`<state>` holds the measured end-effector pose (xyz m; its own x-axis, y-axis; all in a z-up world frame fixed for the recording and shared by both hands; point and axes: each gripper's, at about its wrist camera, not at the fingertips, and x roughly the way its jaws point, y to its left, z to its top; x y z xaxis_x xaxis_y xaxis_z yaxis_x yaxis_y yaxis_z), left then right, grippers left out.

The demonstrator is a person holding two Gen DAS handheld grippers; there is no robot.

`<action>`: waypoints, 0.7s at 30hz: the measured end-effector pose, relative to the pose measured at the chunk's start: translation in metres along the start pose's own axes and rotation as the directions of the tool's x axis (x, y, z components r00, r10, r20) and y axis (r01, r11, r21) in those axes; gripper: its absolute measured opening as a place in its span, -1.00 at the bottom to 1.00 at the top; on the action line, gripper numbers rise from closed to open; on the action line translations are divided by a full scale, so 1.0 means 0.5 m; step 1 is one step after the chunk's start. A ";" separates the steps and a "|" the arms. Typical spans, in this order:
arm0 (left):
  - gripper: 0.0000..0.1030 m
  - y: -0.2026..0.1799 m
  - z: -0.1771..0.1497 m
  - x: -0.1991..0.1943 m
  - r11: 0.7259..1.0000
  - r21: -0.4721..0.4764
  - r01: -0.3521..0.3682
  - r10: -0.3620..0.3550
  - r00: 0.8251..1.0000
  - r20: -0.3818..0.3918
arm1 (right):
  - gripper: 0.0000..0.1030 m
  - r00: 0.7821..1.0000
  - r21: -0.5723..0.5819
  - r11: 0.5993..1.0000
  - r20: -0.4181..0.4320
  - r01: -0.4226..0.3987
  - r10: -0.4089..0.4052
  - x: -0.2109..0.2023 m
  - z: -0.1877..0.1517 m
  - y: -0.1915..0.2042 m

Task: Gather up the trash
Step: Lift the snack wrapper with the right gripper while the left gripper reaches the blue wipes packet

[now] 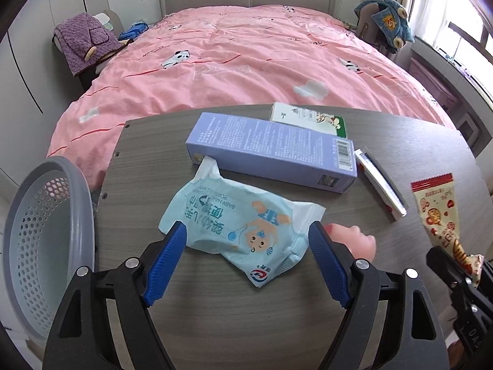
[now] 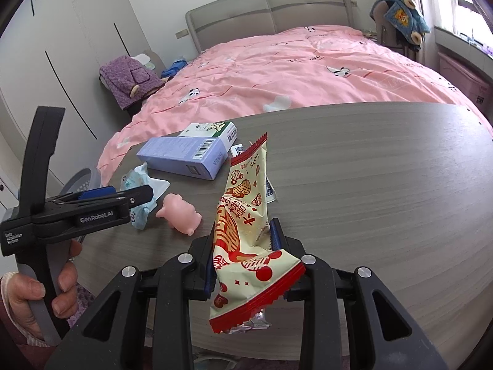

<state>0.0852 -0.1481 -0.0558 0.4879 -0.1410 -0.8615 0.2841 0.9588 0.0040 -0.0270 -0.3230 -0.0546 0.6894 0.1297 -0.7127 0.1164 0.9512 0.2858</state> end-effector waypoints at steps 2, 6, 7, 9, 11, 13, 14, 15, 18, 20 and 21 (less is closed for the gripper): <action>0.51 0.005 -0.006 0.009 1.000 -0.001 -0.012 0.012 1.000 -0.015 | -0.41 1.000 0.005 1.000 -0.001 0.000 0.000 0.001 0.001 -0.003; 0.51 0.026 -0.017 0.009 0.999 -0.007 -0.038 0.037 0.999 -0.025 | -0.41 1.000 0.012 1.000 0.002 0.000 0.000 0.001 0.003 -0.007; 0.51 0.033 -0.021 0.008 0.999 -0.011 -0.046 0.045 0.999 -0.028 | -0.41 1.000 0.012 1.000 0.002 0.000 0.000 0.002 0.002 -0.007; 0.51 0.051 -0.030 0.004 0.998 -0.020 -0.064 0.063 0.998 -0.032 | -0.41 1.000 0.010 1.000 0.002 -0.001 0.001 0.003 0.002 -0.003; 0.51 0.064 -0.038 0.001 0.997 -0.026 -0.073 0.072 0.997 -0.035 | -0.41 1.000 0.007 1.000 0.000 -0.001 0.001 0.005 0.002 0.000; 0.51 0.083 -0.046 -0.005 0.996 -0.037 -0.082 0.080 0.996 -0.044 | -0.42 1.000 0.004 1.000 0.000 -0.002 0.002 0.006 0.004 0.003; 0.51 0.091 -0.050 -0.007 0.996 -0.042 -0.084 0.082 0.995 -0.049 | -0.41 1.000 0.004 1.000 0.000 -0.002 0.002 0.006 0.005 0.004; 0.51 0.101 -0.055 -0.011 0.995 -0.050 -0.087 0.084 0.995 -0.059 | -0.41 1.000 0.003 1.000 0.000 -0.004 0.004 0.007 0.005 0.008; 0.51 0.120 -0.062 -0.023 0.995 -0.069 -0.075 0.070 0.995 -0.066 | -0.42 1.000 0.001 1.000 0.002 -0.010 0.010 0.007 0.005 0.013; 0.51 0.127 -0.062 -0.032 0.995 -0.078 -0.069 0.065 0.996 -0.060 | -0.42 1.000 0.000 1.000 0.001 -0.014 0.014 0.008 0.005 0.017; 0.51 0.131 -0.057 -0.038 0.994 -0.086 -0.062 0.057 0.997 -0.057 | -0.42 1.000 -0.002 1.000 0.001 -0.016 0.016 0.009 0.005 0.019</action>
<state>0.0710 -0.0756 -0.0538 0.4558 -0.0717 -0.8872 0.1813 0.9833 0.0137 -0.0209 -0.3143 -0.0535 0.6920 0.1451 -0.7072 0.1037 0.9495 0.2962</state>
